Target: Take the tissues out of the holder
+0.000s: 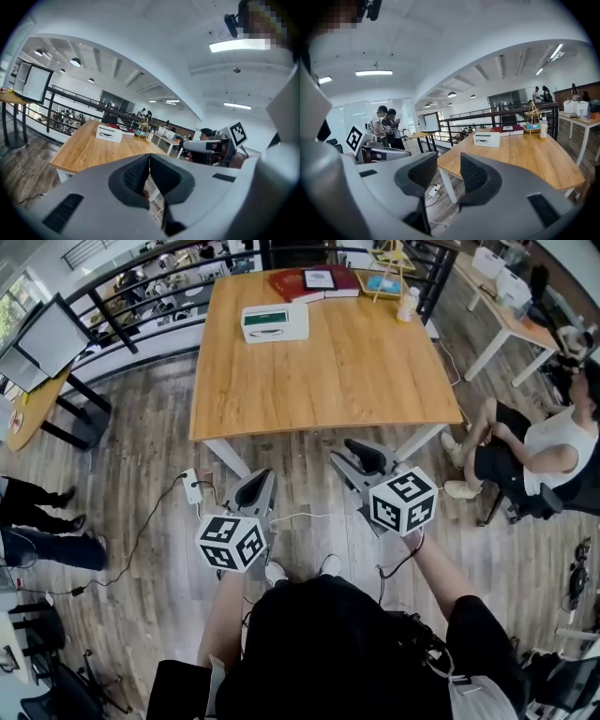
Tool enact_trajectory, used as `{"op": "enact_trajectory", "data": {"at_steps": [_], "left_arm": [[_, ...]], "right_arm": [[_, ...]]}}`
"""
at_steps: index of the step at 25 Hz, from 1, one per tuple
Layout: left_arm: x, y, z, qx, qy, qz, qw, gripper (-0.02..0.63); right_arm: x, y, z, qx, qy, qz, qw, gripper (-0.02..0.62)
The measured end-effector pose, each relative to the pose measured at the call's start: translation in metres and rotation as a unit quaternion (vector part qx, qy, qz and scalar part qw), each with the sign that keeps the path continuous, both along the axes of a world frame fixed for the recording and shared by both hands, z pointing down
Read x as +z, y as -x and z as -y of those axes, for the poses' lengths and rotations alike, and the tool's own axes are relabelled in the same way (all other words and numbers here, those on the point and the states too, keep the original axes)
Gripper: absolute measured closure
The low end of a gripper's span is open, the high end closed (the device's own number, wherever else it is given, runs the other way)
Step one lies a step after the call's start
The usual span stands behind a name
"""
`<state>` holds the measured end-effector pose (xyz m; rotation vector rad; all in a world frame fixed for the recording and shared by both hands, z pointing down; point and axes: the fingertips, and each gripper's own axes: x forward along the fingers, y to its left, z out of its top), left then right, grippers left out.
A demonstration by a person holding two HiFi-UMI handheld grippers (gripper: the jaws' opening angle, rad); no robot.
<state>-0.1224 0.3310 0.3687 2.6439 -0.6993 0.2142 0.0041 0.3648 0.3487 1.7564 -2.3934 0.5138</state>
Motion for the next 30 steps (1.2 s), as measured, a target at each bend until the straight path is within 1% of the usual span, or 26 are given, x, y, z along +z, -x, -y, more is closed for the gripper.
{"op": "enact_trajectory", "data": {"at_steps": [4, 6, 8, 9, 12, 15, 17, 19, 22, 26, 30], "left_arm": [[-0.009, -0.015, 0.009, -0.008, -0.001, -0.014, 0.9999, 0.594], [-0.011, -0.025, 0.009, -0.012, -0.003, -0.012, 0.9998, 0.593], [-0.013, -0.034, 0.007, -0.015, -0.009, -0.008, 0.9998, 0.594], [-0.012, -0.038, 0.006, -0.016, -0.011, -0.009, 0.9998, 0.594], [-0.005, -0.044, 0.009, -0.017, -0.006, -0.006, 0.9998, 0.593], [0.005, -0.042, 0.027, -0.025, 0.002, -0.001, 0.9997, 0.592], [0.011, -0.04, 0.043, -0.03, 0.008, -0.007, 0.9995, 0.594], [0.012, -0.038, 0.065, -0.034, 0.004, -0.012, 0.9993, 0.592], [0.008, -0.043, 0.104, -0.034, -0.007, -0.015, 0.9993, 0.594], [0.007, -0.058, 0.153, -0.023, 0.006, -0.018, 0.9996, 0.593], [0.006, -0.065, 0.203, -0.03, 0.011, -0.013, 0.9994, 0.594]], "right_arm": [[-0.024, -0.016, 0.012, 0.005, -0.048, -0.003, 0.999, 0.445], [-0.032, -0.022, 0.012, 0.009, -0.07, -0.012, 0.997, 0.445], [-0.036, -0.025, 0.011, 0.01, -0.085, -0.027, 0.996, 0.466], [-0.036, -0.026, 0.011, 0.01, -0.088, -0.025, 0.996, 0.477], [-0.028, -0.026, 0.017, 0.007, -0.075, -0.01, 0.997, 0.477], [-0.015, -0.023, 0.033, 0.002, -0.056, -0.009, 0.998, 0.477], [-0.006, -0.024, 0.047, 0.003, -0.046, -0.005, 0.999, 0.476], [0.002, -0.026, 0.067, 0.008, -0.041, -0.004, 0.999, 0.476], [0.01, -0.03, 0.103, 0.016, -0.035, -0.015, 0.999, 0.469], [0.018, -0.033, 0.147, 0.024, -0.019, -0.02, 0.999, 0.463], [0.02, -0.038, 0.189, 0.03, -0.007, -0.023, 0.999, 0.463]]}}
